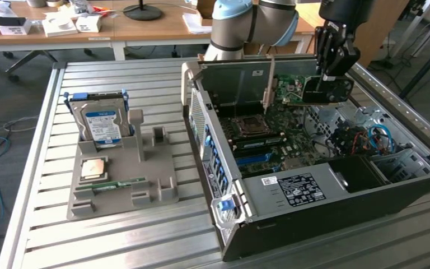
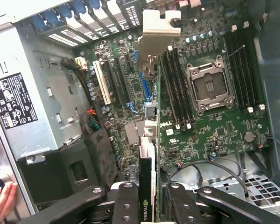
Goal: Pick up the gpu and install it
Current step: 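Insert the gpu into the slot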
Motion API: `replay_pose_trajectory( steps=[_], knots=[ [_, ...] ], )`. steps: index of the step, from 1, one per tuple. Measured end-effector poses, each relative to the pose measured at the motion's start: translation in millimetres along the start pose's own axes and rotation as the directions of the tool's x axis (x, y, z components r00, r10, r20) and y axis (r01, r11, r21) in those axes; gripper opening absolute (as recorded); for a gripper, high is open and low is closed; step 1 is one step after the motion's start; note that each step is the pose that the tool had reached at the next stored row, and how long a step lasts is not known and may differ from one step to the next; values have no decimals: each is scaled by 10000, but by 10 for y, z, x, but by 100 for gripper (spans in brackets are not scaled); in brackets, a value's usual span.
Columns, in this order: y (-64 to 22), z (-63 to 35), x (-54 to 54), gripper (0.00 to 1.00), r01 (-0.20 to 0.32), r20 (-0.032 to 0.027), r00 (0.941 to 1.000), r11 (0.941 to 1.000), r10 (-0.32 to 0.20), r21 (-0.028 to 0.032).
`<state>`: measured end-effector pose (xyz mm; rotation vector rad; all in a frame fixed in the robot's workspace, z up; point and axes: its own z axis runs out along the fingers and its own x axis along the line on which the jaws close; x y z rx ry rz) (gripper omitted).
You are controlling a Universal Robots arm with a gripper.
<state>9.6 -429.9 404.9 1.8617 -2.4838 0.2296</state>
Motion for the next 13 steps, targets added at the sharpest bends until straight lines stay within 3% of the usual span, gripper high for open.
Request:
replay_pose_trajectory(
  steps=[5, 13],
  knots=[
    [3, 5, -6, 27, 669, 66, 9977, 9977, -669, 78],
    [27, 8, -24, 27, 1496, 116, 9886, 9886, -1499, 184]
  ],
)
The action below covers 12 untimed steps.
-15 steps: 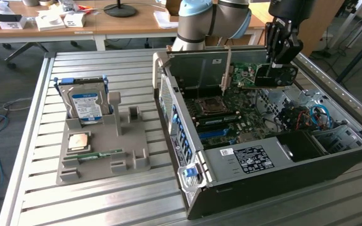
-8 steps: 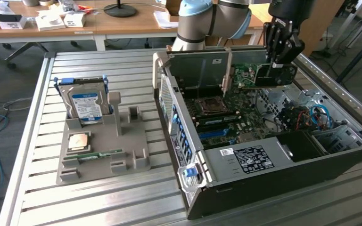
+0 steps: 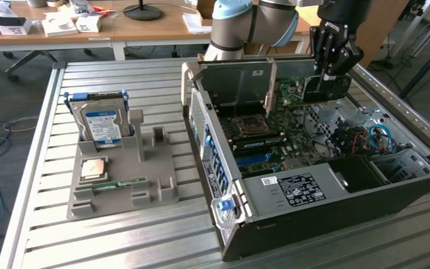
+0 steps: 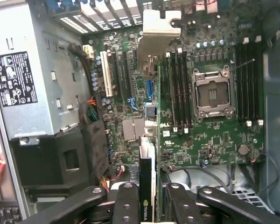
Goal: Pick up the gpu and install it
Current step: 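Insert the gpu into the slot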
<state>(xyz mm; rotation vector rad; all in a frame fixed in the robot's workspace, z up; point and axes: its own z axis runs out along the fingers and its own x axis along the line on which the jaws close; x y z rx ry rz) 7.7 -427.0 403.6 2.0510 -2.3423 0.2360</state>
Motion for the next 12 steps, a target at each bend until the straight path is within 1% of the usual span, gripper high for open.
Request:
replay_pose_trajectory(
  steps=[4, 12],
  knots=[
    [18, 0, -9, 27, 196, 2, 9998, 9998, -196, 23],
    [18, 1, -10, 27, 198, 3, 9998, 9998, -198, 25]
  ],
)
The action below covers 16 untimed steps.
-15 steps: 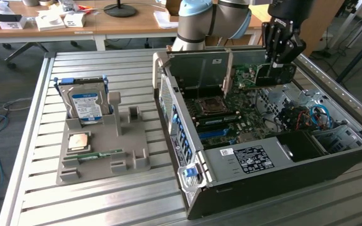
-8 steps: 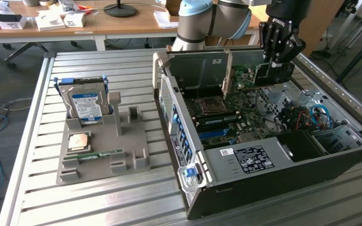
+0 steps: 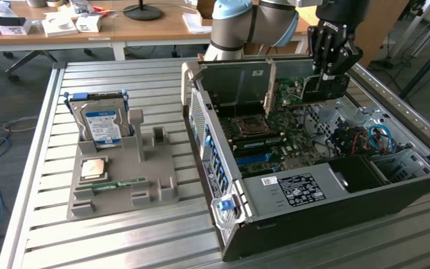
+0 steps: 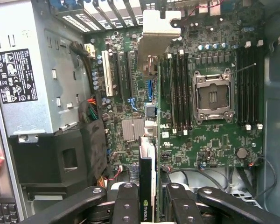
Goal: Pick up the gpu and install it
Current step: 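Insert the gpu into the slot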
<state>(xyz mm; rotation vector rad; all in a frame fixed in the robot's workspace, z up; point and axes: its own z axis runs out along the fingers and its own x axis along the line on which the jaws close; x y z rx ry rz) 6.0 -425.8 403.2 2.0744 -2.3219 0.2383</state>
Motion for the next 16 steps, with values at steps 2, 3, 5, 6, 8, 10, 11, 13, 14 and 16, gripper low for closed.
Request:
replay_pose_trajectory(
  steps=[2, 3, 5, 6, 8, 10, 11, 13, 14, 16],
  knots=[
    [0, 4, -1, 27, 0, 0, 10000, 10000, 0, 0],
    [1, 8, -1, 27, 0, 1, 10000, 10000, 0, 0],
    [2, 20, -2, 27, 0, 0, 10000, 10000, 0, 0],
    [3, 27, -3, 27, 0, 0, 10000, 10000, 0, 0],
    [3, 35, -4, 27, 1, -2, 10000, 10000, -1, 0],
    [4, 41, -5, 27, 0, -1, 10000, 10000, 0, 0],
    [4, 44, -5, 27, 0, -2, 10000, 10000, 0, 0],
    [5, 53, -6, 27, 1, -3, 10000, 10000, -1, 0],
    [6, 58, -6, 27, 1, -3, 10000, 10000, -1, 0],
    [6, 66, -8, 27, 1, -5, 10000, 10000, -1, 0]
  ],
)
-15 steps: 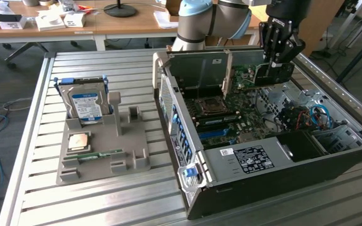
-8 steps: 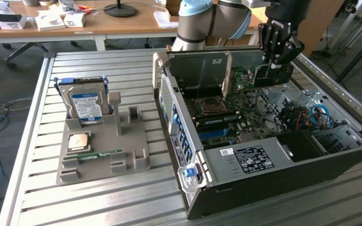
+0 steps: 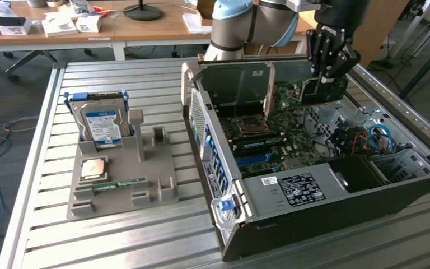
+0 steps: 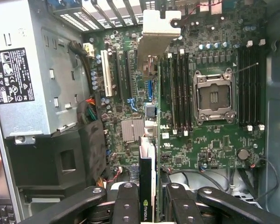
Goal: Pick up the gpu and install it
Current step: 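Insert the gpu into the slot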
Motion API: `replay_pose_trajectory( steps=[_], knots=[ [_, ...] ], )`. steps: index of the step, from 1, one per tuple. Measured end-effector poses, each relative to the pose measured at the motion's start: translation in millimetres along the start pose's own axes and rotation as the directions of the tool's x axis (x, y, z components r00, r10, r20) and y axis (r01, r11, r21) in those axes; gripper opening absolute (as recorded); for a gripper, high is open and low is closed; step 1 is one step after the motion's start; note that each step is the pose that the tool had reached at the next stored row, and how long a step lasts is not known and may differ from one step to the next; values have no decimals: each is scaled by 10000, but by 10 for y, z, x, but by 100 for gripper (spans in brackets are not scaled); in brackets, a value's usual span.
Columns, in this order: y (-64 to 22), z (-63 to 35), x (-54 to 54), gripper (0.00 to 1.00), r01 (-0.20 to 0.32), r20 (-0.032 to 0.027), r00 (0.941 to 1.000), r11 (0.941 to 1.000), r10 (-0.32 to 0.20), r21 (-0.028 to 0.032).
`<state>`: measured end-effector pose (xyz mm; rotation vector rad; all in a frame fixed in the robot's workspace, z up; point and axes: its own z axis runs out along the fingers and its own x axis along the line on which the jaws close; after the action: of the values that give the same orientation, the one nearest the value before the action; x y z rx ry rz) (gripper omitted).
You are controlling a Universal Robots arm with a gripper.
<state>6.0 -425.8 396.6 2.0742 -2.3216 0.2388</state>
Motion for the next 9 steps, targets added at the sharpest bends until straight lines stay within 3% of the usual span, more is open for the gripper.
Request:
replay_pose_trajectory(
  steps=[9],
  knots=[
    [3, 29, -3, 27, 1, -10, 10000, 10000, -1, 1]
  ],
)
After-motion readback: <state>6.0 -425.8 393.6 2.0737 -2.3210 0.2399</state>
